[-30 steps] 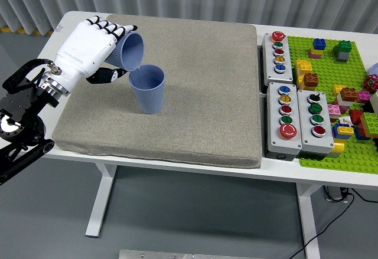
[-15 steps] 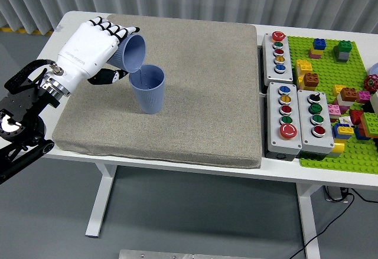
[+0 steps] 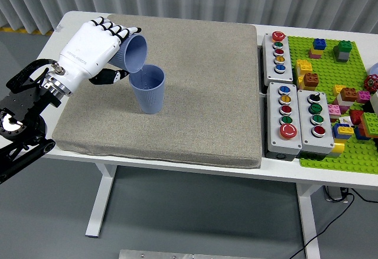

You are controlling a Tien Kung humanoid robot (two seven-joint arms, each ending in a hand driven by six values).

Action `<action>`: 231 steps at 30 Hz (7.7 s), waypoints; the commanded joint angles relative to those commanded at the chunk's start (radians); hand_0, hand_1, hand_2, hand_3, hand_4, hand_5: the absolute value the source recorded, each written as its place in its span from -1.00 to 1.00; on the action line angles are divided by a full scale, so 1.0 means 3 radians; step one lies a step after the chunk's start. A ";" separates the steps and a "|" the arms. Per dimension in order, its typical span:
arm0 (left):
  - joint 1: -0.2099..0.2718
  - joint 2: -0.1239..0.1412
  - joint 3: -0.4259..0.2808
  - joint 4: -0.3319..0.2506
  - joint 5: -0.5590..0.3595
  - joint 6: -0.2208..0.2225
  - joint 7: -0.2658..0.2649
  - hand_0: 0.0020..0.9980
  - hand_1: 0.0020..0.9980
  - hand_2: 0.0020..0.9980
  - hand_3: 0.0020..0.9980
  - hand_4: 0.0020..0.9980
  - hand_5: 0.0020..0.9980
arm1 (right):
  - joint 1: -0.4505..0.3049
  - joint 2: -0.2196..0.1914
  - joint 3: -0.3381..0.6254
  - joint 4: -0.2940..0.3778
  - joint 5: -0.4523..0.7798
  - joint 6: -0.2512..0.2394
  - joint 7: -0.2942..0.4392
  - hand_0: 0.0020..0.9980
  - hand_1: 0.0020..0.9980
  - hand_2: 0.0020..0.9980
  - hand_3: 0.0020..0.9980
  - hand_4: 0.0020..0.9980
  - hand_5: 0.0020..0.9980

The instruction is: Pick cup pour cup place

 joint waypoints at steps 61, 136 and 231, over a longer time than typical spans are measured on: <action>-0.0193 0.0032 0.0294 -0.0002 -0.0034 0.0220 -0.0012 0.34 0.09 0.07 0.13 0.14 -0.93 | -0.0013 0.0005 0.0022 0.0000 -0.0025 0.0003 -0.0007 0.39 0.40 0.26 0.23 -0.66 -0.37; 0.1070 -0.1424 -0.0983 0.0935 -0.5127 0.0793 -0.2502 0.32 0.14 0.08 0.10 0.19 -0.85 | -0.0002 0.0026 -0.0006 0.0000 -0.0032 0.0026 -0.0007 0.39 0.40 0.26 0.23 -0.66 -0.37; 0.1222 -0.1380 -0.0882 0.0973 -0.4187 0.0664 -0.2008 0.62 0.57 0.83 1.00 0.86 -0.25 | 0.0007 0.0020 -0.0050 0.0000 0.0000 0.0024 -0.0011 0.40 0.40 0.25 0.22 -0.65 -0.39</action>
